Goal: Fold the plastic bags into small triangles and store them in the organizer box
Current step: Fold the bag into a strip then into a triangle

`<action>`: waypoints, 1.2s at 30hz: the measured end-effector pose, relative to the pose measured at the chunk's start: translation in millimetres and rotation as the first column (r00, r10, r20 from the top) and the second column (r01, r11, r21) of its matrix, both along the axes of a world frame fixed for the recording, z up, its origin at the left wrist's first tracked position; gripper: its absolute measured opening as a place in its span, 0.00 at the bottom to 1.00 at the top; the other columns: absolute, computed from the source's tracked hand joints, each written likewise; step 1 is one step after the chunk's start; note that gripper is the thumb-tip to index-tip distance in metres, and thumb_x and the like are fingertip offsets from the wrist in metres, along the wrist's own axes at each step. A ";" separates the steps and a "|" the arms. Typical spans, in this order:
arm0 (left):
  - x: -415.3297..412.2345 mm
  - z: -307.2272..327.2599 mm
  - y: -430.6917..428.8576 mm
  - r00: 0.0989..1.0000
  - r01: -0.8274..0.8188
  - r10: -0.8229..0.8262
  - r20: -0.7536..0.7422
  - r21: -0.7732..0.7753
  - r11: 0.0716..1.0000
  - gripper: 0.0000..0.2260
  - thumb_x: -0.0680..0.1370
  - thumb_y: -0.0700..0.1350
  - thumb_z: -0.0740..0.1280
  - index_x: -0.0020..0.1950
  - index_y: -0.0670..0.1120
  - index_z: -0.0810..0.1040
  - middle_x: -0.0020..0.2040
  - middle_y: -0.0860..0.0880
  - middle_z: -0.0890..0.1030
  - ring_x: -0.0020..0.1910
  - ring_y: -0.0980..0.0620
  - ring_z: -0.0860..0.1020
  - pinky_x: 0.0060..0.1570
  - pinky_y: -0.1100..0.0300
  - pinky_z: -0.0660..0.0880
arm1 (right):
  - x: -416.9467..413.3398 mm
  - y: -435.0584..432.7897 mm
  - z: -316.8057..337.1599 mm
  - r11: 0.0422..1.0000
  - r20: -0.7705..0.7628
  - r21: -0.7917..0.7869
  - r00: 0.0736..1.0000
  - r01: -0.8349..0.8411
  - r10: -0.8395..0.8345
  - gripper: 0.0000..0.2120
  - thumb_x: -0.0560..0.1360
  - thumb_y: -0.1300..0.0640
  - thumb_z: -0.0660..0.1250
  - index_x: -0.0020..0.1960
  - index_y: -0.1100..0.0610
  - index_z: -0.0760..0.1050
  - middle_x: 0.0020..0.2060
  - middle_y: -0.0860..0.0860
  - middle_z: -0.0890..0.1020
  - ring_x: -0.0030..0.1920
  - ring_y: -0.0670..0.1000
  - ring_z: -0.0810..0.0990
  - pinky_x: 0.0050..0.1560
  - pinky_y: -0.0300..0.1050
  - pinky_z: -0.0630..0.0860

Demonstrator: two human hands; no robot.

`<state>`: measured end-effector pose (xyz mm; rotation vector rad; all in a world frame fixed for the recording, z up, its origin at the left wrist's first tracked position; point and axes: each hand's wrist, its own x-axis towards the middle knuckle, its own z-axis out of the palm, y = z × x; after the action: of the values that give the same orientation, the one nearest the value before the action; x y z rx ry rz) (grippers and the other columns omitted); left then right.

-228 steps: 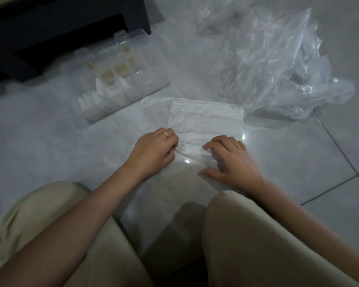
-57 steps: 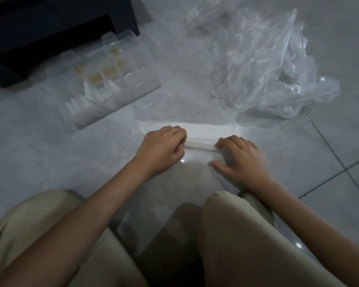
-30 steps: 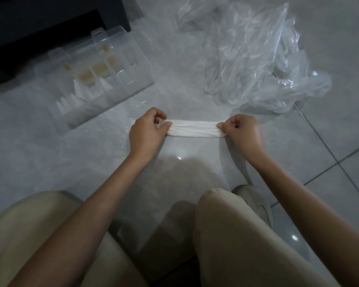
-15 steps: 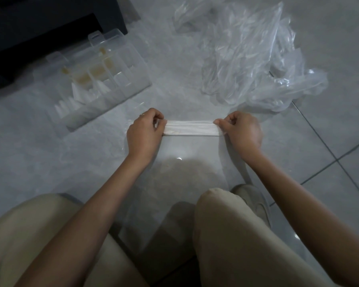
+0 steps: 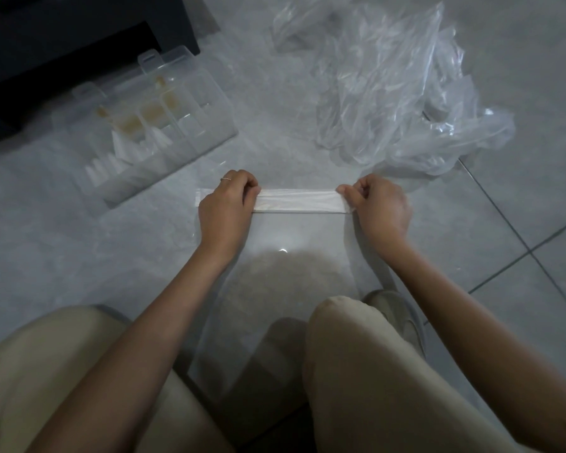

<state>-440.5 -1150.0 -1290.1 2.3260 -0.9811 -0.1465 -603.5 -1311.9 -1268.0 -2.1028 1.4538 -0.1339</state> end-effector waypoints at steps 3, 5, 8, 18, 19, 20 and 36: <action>-0.4 0.3 1.3 0.999 0.013 -0.014 0.032 0.021 1.000 0.03 0.79 0.42 0.64 0.47 0.45 0.77 0.46 0.52 0.78 0.40 0.54 0.75 0.37 0.55 0.72 | -0.5 0.3 -0.8 1.000 0.001 -0.010 1.000 -0.002 0.002 0.14 0.76 0.42 0.66 0.43 0.54 0.75 0.32 0.43 0.72 0.38 0.47 0.71 0.39 0.44 0.59; 0.8 1.7 2.0 0.994 0.016 -0.021 0.111 0.039 0.999 0.03 0.78 0.41 0.65 0.47 0.44 0.77 0.46 0.49 0.78 0.42 0.51 0.75 0.38 0.52 0.73 | -0.2 0.5 -0.9 1.000 0.003 -0.016 1.000 -0.009 0.009 0.14 0.76 0.43 0.66 0.43 0.54 0.75 0.33 0.43 0.72 0.39 0.47 0.71 0.40 0.44 0.60; -4.9 3.2 -4.5 0.945 0.132 -0.143 0.295 0.057 0.990 0.06 0.76 0.41 0.65 0.51 0.44 0.79 0.54 0.45 0.79 0.52 0.44 0.74 0.49 0.52 0.65 | -0.1 0.4 -0.4 1.000 0.002 -0.022 1.000 -0.009 0.009 0.14 0.76 0.43 0.66 0.43 0.54 0.74 0.34 0.44 0.73 0.39 0.47 0.71 0.40 0.44 0.61; -60.1 -13.1 -27.7 0.720 0.510 -0.675 0.160 0.538 0.671 0.34 0.78 0.62 0.40 0.79 0.42 0.51 0.79 0.46 0.52 0.78 0.51 0.50 0.75 0.48 0.39 | 0.4 2.4 -3.2 0.997 -0.001 -0.078 1.000 -0.027 0.027 0.14 0.76 0.43 0.66 0.45 0.54 0.74 0.36 0.46 0.75 0.39 0.48 0.73 0.41 0.44 0.63; -57.8 -14.0 -24.5 0.735 0.498 -0.660 0.157 0.536 0.682 0.35 0.78 0.63 0.40 0.79 0.42 0.50 0.79 0.46 0.52 0.78 0.51 0.49 0.75 0.48 0.39 | 0.9 2.2 -2.8 0.997 -0.003 -0.075 1.000 -0.027 0.027 0.14 0.76 0.43 0.66 0.45 0.54 0.74 0.36 0.46 0.75 0.39 0.48 0.72 0.41 0.44 0.63; -55.0 -14.4 -20.5 0.749 0.484 -0.644 0.154 0.536 0.691 0.35 0.78 0.63 0.40 0.79 0.42 0.50 0.79 0.45 0.51 0.78 0.51 0.49 0.74 0.49 0.39 | 0.9 1.7 -2.6 0.997 -0.006 -0.072 1.000 -0.026 0.025 0.14 0.76 0.43 0.66 0.45 0.54 0.74 0.36 0.46 0.75 0.39 0.48 0.72 0.42 0.45 0.63; -30.9 -6.0 22.8 0.857 0.347 -0.499 0.124 0.579 0.738 0.38 0.77 0.67 0.40 0.79 0.43 0.44 0.80 0.46 0.46 0.78 0.51 0.44 0.72 0.41 0.34 | -14.6 41.9 -2.1 0.821 -0.162 -0.360 0.897 -0.443 0.412 0.24 0.81 0.51 0.53 0.74 0.60 0.64 0.74 0.58 0.65 0.75 0.56 0.61 0.73 0.49 0.47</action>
<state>-471.4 -1127.2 -1296.0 2.6139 -1.8199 -0.3327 -618.1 -1270.0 -1270.1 -2.7389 1.0105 -0.1786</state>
